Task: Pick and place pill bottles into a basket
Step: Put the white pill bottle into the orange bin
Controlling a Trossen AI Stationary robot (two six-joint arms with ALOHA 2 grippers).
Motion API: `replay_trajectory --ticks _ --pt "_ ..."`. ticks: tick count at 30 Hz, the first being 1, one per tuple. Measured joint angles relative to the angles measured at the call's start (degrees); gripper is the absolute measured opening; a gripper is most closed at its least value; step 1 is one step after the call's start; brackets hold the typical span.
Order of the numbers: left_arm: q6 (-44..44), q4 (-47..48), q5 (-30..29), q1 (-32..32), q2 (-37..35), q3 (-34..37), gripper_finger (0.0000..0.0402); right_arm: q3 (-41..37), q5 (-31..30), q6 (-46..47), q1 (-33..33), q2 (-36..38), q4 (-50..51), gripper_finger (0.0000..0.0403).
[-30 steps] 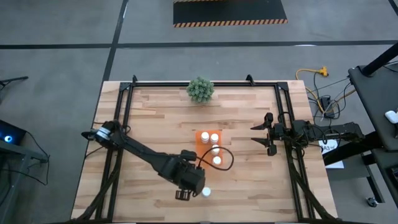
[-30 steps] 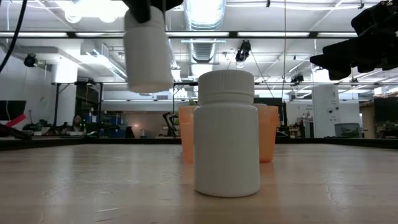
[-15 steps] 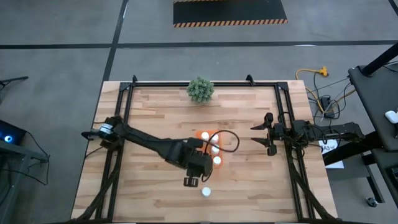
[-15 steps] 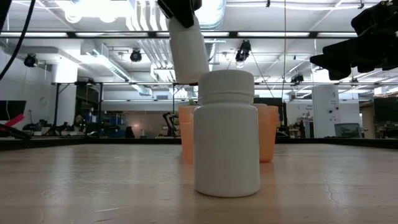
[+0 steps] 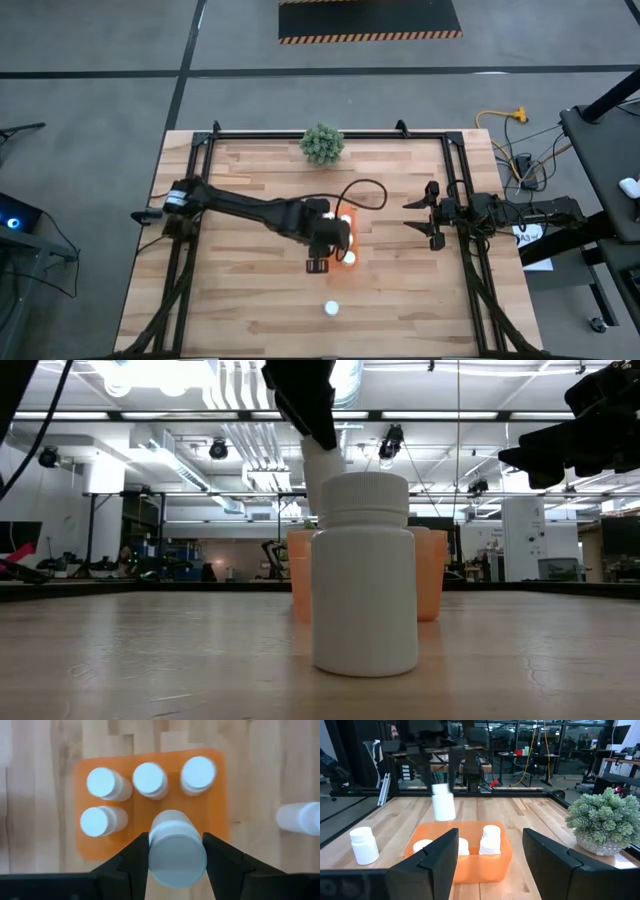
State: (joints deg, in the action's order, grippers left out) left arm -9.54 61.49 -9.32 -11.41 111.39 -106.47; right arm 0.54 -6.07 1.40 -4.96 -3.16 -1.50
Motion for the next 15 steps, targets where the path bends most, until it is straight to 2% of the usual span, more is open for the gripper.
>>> replay_trajectory --ticks 15 --pt "1.1 -7.8 1.3 3.4 0.0 8.1 0.0144 0.0 0.0 0.0 0.0 0.0 0.0 0.0210"
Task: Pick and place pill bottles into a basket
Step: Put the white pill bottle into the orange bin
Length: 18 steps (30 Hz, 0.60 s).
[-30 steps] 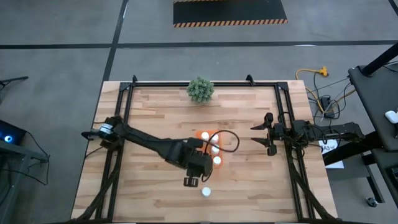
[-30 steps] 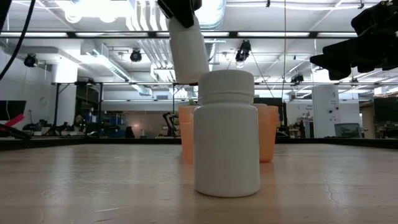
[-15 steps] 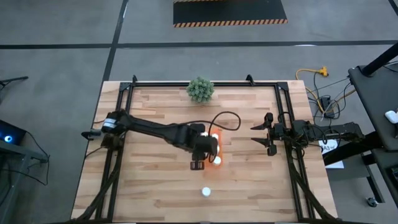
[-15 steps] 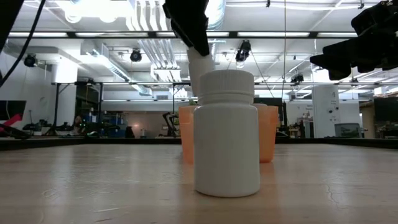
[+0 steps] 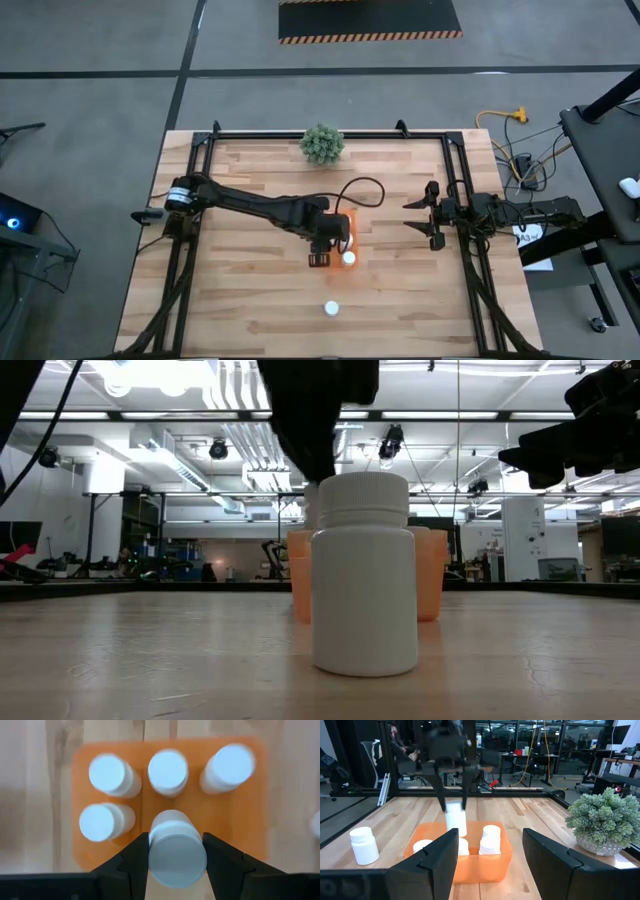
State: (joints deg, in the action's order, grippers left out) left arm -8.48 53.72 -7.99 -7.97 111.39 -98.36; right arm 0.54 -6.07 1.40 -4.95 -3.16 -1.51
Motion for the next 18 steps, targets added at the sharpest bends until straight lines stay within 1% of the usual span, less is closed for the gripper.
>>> replay_trajectory --ticks 9,18 --pt "-0.2 -5.2 0.9 0.8 0.1 6.9 0.0144 0.0 0.0 0.0 0.0 0.0 0.0 0.0210" --pt "-0.3 -8.4 0.8 2.5 0.0 9.1 0.0144 0.0 0.0 -0.1 0.0 0.0 0.0 0.0210"
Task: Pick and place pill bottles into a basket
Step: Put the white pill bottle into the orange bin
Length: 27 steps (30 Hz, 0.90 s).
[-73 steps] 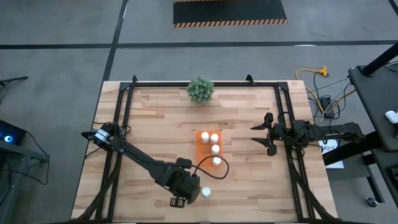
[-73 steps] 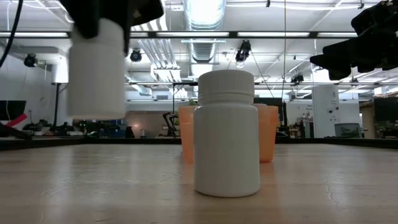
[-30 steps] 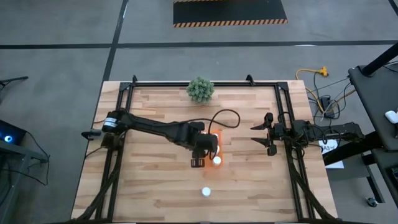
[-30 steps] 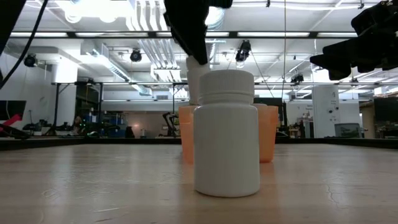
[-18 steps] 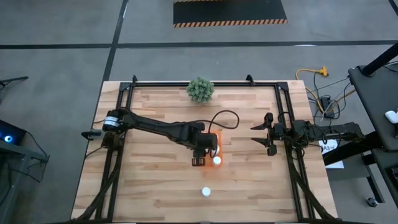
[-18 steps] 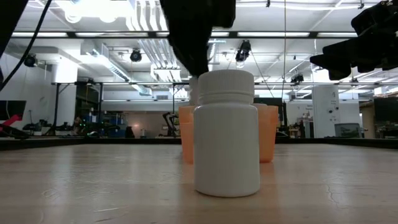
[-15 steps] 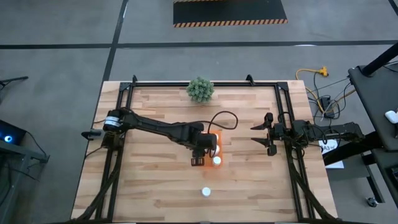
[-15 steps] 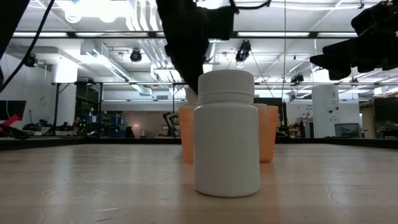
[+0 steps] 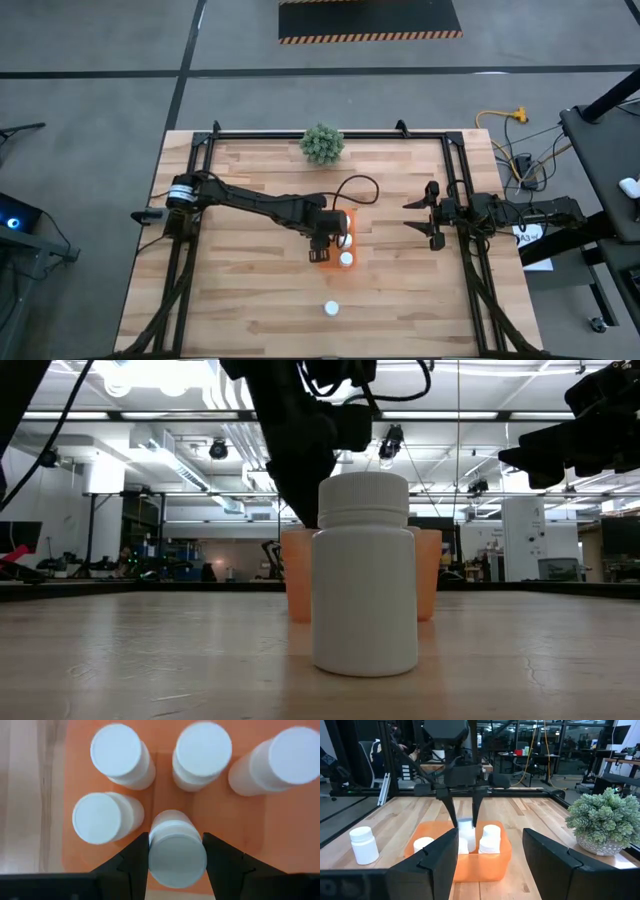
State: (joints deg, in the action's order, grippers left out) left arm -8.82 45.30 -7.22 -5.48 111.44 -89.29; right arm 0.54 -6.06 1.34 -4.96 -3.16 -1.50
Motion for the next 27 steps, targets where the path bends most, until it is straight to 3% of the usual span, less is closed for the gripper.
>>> replay_trajectory --ticks 21,27 --pt "-1.4 -2.8 2.1 0.5 0.0 1.5 0.0144 0.0 0.0 0.0 0.0 0.0 0.0 0.0210" --pt "-1.3 -2.8 2.1 0.5 0.0 1.5 0.0190 0.0 0.0 0.0 0.0 0.0 0.0 0.0210"
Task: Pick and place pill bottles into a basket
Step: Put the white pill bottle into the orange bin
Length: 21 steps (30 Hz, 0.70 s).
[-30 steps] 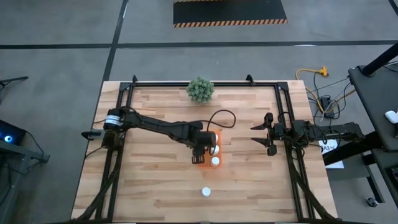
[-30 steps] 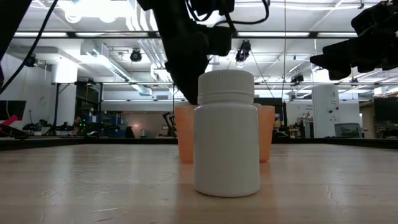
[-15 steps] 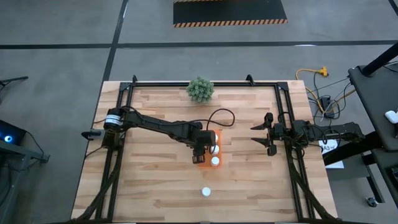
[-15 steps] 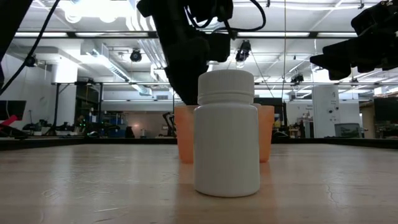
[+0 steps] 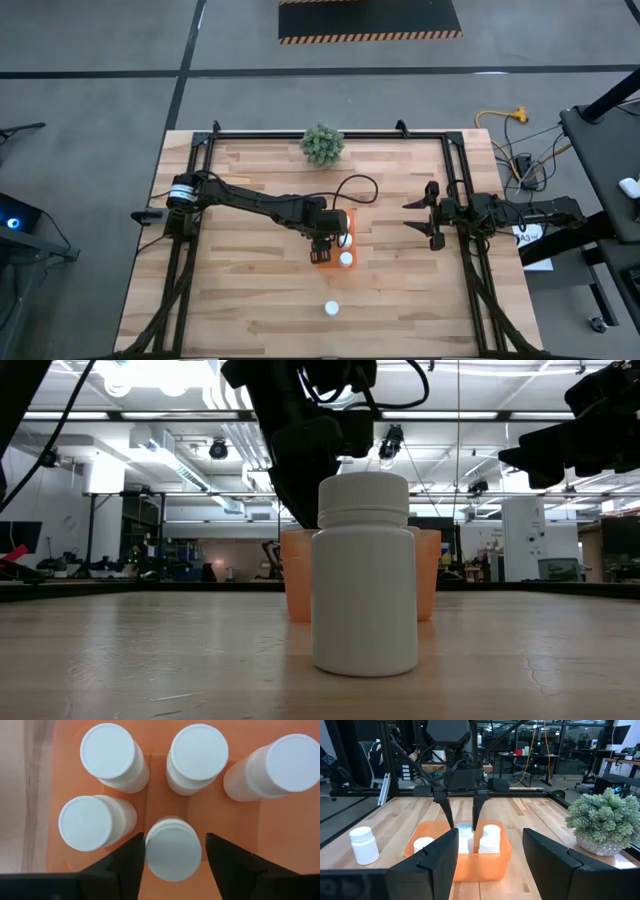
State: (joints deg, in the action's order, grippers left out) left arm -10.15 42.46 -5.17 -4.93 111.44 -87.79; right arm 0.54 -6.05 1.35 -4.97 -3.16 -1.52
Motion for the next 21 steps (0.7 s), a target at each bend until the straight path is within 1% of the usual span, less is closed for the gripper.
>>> replay_trajectory --ticks 5,12,21 --pt "0.0 0.0 0.0 0.0 0.0 0.0 0.0202 0.0 0.0 0.0 0.0 0.0 0.0 0.0210" --pt "0.0 0.0 0.0 0.0 0.0 -0.1 0.0205 0.0 0.0 0.0 0.0 0.0 0.0 0.0210" --pt "0.0 0.1 0.1 -0.2 0.0 -1.9 0.0206 0.0 0.0 0.0 0.0 0.0 0.0 0.0210"
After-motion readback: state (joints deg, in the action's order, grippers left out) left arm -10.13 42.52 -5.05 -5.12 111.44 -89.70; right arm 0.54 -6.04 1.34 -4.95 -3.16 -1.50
